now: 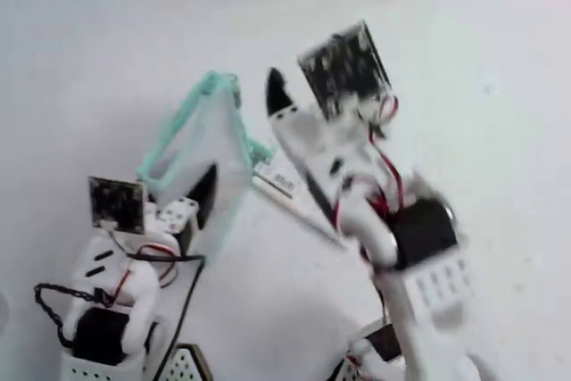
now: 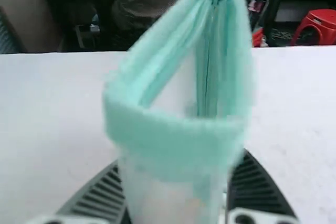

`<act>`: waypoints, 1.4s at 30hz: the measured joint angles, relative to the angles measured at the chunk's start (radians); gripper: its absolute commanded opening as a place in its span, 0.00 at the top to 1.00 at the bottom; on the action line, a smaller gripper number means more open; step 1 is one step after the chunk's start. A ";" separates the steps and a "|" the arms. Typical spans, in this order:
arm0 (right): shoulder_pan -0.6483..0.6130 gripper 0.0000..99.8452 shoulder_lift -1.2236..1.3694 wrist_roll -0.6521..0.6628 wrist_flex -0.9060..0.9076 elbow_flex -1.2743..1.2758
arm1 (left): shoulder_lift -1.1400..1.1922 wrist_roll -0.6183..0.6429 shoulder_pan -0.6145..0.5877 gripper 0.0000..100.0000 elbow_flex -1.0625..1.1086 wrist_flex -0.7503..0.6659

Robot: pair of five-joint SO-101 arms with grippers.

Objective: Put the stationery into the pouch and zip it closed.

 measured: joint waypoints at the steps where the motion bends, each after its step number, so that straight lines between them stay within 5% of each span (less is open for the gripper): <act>1: 0.018 0.72 0.040 0.000 0.000 0.011 | -0.002 0.000 -0.035 0.79 -0.002 -0.008; 12: -0.002 0.72 0.552 0.044 -0.121 0.011 | 0.000 0.072 -0.199 0.79 -0.006 -0.021; 16: -0.052 0.80 0.756 0.086 -0.127 -0.081 | 0.000 0.074 -0.215 0.79 -0.006 -0.021; 37: -0.095 0.79 1.399 0.098 0.282 -0.770 | 0.000 0.074 -0.215 0.79 -0.006 -0.021; 42: -0.104 0.89 1.461 0.098 0.259 -0.799 | 0.000 0.075 -0.215 0.79 -0.006 -0.021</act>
